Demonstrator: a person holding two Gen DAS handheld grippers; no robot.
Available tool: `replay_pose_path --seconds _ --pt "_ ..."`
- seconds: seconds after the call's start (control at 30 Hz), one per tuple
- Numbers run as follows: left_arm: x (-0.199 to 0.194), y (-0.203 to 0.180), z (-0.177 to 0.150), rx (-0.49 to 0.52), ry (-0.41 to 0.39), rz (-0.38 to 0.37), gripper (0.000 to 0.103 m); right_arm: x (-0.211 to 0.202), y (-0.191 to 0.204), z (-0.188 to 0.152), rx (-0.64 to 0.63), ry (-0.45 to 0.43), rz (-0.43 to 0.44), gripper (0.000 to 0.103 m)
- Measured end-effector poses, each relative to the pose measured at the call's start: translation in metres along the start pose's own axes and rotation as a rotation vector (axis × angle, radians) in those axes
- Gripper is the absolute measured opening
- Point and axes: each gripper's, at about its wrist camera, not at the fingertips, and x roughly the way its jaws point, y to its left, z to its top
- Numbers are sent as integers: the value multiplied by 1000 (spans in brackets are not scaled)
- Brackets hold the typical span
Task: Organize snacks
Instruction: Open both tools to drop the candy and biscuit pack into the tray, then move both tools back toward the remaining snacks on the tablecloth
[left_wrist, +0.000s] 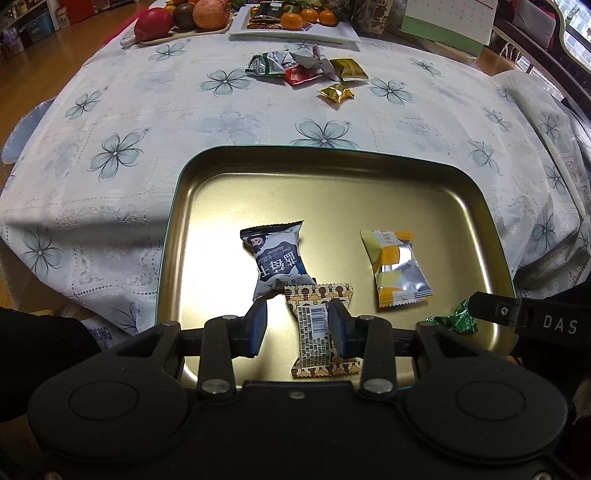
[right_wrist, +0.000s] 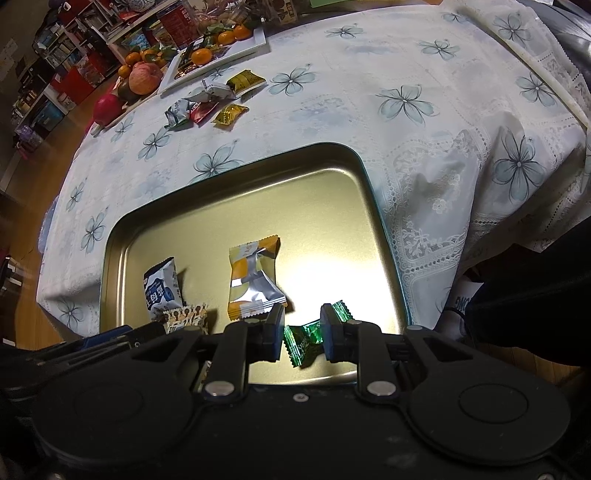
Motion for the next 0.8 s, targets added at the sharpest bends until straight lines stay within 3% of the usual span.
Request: replay_pose_path --seconds 0.23,0.47,0.8 --pt "1 4 4 -41 -23 7 46 5 1 1 2 6 15 25" --pt "-1 16 15 -111 -95 12 46 8 7 8 14 -15 48 27" --pt "12 41 42 -227 -49 43 46 8 29 33 -61 -94 44 27"
